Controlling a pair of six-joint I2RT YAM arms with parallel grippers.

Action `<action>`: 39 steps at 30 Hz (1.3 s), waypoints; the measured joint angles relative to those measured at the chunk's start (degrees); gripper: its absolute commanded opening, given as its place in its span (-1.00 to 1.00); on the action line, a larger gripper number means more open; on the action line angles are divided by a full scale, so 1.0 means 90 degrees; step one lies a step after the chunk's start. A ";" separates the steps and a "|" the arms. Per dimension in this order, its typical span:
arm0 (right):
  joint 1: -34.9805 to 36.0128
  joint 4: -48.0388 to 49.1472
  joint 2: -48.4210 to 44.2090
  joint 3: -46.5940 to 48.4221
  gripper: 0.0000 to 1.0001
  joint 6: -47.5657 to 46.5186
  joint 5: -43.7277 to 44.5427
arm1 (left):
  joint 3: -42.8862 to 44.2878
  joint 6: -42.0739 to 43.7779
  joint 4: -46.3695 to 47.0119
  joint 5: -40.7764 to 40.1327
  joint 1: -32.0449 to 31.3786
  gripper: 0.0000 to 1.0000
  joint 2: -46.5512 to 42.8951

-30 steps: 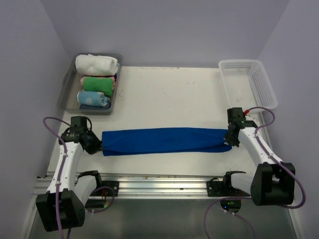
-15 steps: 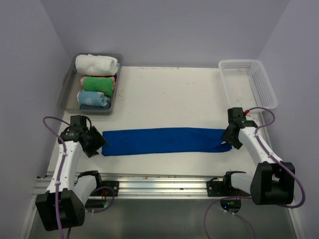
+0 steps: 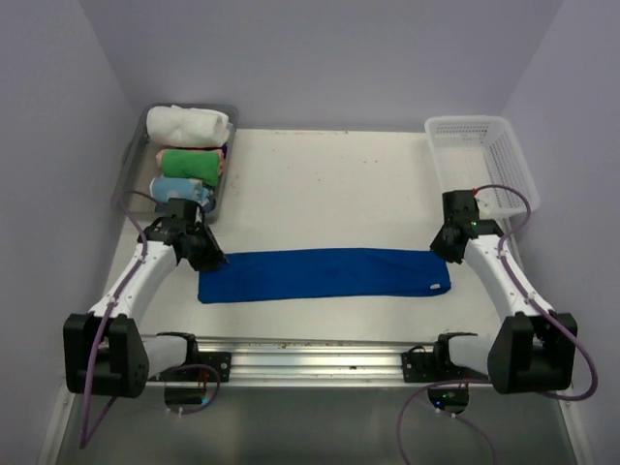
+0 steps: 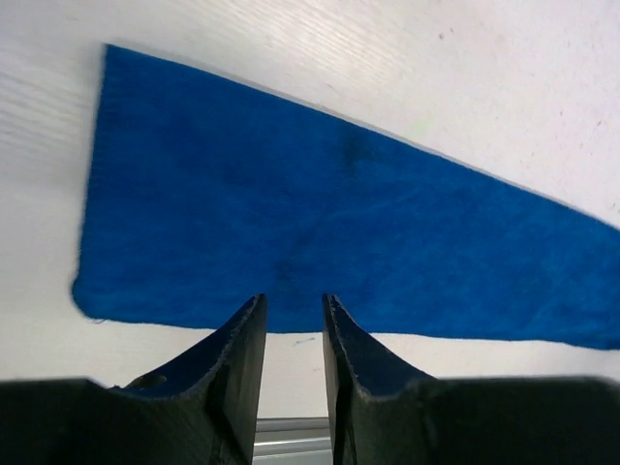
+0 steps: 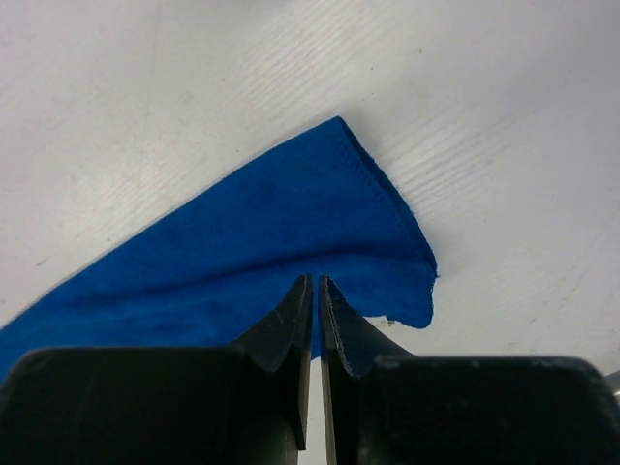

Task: Roll the towels
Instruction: Fold the towel

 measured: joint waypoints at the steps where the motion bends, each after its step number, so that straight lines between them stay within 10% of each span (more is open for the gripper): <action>1: 0.0002 0.0027 0.0146 -0.0002 -0.79 -0.0022 -0.0046 | -0.0005 -0.0029 0.0083 0.0049 -0.0121 -0.38 0.0129; 14: 0.0005 0.0287 0.2123 -0.0282 -0.73 0.0019 -0.0355 | -0.0437 -0.0112 0.0709 0.0049 -0.0250 -0.42 0.1722; 21: 0.0002 0.0313 0.1872 -0.0442 -0.62 0.0143 -0.0282 | -0.0369 -0.0005 0.0629 0.0401 0.0357 -0.43 0.1977; 26: 0.0002 0.0243 0.1064 -0.0622 -0.04 0.0236 -0.0243 | -0.0372 0.0041 0.0617 0.0466 0.0845 -0.43 0.1987; 39: 0.0000 -0.0350 -0.0359 -0.1049 0.18 0.0726 -0.0138 | -0.0369 0.0044 0.0610 0.0466 0.0954 -0.44 0.1982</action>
